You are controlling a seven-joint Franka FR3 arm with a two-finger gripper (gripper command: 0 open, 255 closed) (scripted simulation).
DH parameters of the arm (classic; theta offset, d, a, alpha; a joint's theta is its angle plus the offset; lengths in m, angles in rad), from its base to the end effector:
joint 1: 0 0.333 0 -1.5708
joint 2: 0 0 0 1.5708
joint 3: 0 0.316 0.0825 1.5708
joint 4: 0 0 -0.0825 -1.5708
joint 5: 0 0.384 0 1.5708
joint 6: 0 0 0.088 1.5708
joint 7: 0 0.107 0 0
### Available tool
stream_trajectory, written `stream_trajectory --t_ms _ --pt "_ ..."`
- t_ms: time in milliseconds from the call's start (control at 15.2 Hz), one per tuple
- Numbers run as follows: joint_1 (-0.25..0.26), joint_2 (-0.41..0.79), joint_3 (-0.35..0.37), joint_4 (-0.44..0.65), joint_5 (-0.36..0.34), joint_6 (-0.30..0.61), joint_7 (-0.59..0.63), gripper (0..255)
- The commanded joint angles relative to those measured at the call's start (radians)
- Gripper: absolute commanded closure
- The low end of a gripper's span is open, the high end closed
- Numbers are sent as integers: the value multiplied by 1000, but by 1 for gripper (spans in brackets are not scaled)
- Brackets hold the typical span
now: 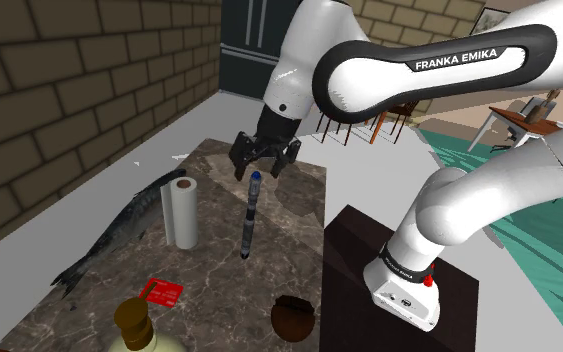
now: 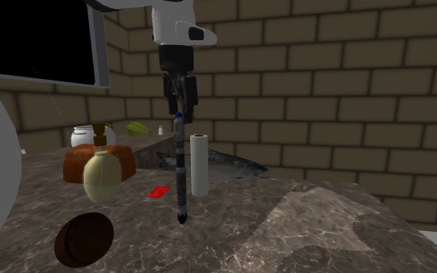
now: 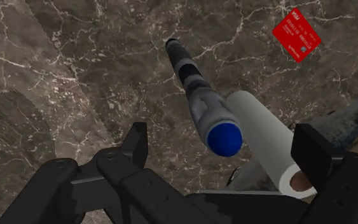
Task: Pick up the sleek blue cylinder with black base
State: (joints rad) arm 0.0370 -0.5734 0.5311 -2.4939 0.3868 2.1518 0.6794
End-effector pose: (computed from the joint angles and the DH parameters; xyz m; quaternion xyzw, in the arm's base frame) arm 0.3331 0.2434 0.4717 -0.9804 0.1704 -0.0602 0.0780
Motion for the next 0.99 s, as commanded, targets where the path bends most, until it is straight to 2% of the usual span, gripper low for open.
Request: stream_trajectory --t_ms 0,594,924 --pt "1 1 2 -4 2 5 0 255" --pt "0 4 3 -3 1 7 0 255" --pt "-4 -15 -16 51 -13 -64 6 255"
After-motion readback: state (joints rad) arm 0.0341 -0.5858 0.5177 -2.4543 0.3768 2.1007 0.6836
